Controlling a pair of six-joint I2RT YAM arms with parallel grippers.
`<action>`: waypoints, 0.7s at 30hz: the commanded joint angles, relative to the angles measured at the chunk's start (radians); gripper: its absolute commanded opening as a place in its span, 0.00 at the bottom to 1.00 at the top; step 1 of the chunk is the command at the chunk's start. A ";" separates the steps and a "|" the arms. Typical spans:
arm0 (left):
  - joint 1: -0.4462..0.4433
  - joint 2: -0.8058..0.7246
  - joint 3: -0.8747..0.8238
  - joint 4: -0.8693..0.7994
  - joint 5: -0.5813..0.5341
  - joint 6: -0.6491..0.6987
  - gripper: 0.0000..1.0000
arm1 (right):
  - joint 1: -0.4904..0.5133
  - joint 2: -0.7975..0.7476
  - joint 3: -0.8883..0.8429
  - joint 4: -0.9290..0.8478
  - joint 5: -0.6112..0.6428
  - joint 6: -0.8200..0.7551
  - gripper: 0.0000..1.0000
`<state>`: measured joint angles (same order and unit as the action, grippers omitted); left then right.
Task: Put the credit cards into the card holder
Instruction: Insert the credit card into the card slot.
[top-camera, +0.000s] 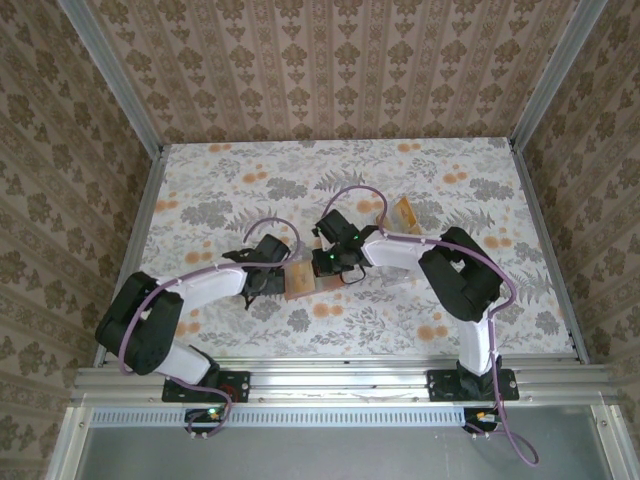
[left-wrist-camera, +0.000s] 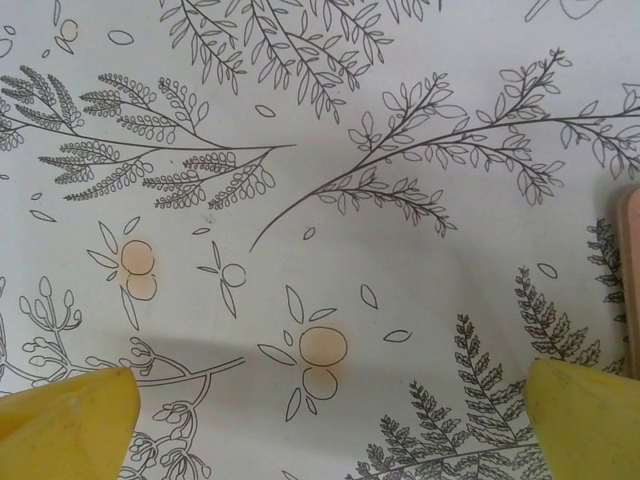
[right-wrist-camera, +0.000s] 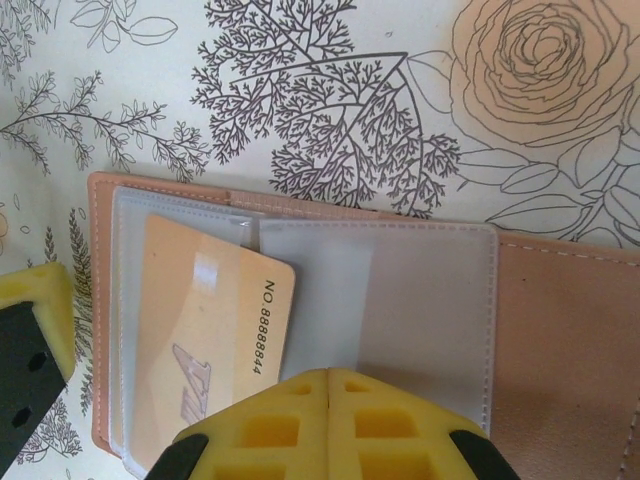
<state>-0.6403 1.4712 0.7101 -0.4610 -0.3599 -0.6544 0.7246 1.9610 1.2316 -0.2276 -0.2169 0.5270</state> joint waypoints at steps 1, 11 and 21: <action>0.013 0.027 0.014 -0.034 -0.021 -0.009 1.00 | -0.003 0.000 0.011 0.006 -0.019 0.008 0.01; 0.018 0.086 0.040 0.006 0.009 0.025 1.00 | 0.010 0.045 0.046 0.021 -0.060 0.027 0.01; 0.018 0.107 0.045 0.035 0.022 0.042 1.00 | 0.043 0.083 0.084 0.048 -0.101 0.054 0.01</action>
<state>-0.6331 1.5246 0.7574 -0.4797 -0.3450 -0.6258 0.7513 2.0247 1.2907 -0.2039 -0.2722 0.5591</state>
